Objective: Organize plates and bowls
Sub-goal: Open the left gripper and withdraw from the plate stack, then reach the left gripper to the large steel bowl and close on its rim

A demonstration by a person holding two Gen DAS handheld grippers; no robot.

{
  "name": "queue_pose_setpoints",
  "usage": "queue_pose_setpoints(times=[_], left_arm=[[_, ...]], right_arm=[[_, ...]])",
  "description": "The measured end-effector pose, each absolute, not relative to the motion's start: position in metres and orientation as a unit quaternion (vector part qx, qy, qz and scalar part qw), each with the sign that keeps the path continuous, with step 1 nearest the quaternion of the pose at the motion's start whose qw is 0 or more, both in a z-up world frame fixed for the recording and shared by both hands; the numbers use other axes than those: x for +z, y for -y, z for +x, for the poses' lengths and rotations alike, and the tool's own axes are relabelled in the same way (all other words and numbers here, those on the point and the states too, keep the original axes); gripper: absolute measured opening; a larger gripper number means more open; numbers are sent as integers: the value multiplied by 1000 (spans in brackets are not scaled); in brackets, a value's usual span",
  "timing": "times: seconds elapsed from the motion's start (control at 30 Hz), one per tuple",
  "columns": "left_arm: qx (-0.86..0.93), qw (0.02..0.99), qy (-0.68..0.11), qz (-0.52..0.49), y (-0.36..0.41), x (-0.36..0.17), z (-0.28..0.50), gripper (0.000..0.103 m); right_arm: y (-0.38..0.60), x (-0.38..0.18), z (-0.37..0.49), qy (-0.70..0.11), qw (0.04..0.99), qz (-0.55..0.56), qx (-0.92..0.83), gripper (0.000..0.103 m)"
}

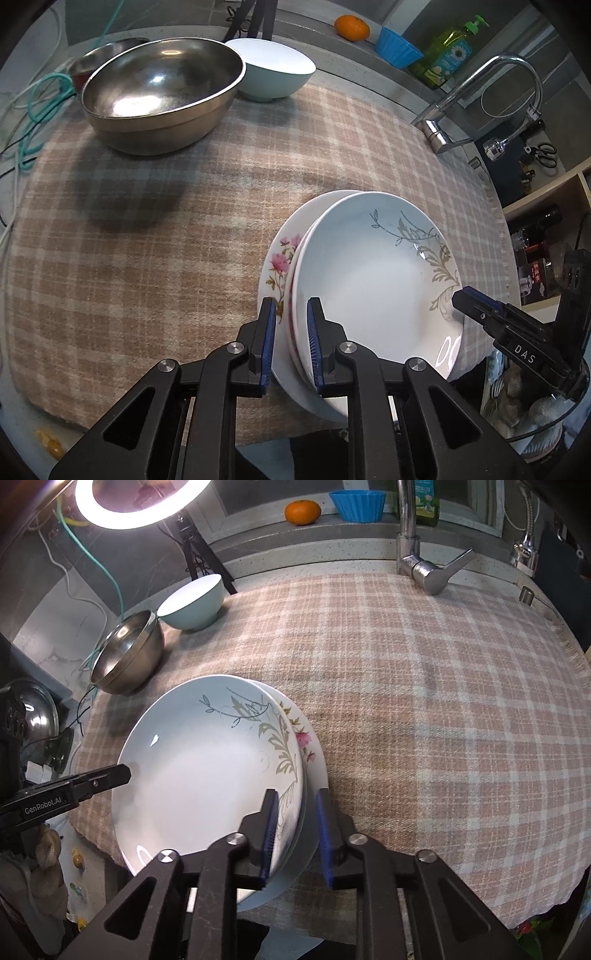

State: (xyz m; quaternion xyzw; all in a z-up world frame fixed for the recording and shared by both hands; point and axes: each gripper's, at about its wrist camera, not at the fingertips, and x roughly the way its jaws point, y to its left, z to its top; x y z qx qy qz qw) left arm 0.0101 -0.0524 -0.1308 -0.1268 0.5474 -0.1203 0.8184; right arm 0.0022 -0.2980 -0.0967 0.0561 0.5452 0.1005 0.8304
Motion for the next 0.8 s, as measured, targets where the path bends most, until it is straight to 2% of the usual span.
queue_pose_setpoints(times=[0.43,0.8], left_arm=[[-105,831,-522,-160,11,-115,10,15],[-66,847,-496,-180,-53,-103,18,15]], right_arm=[[292,-69,5,-516,847,82,92,27],[240,-49,24,-503,849,90,131,28]])
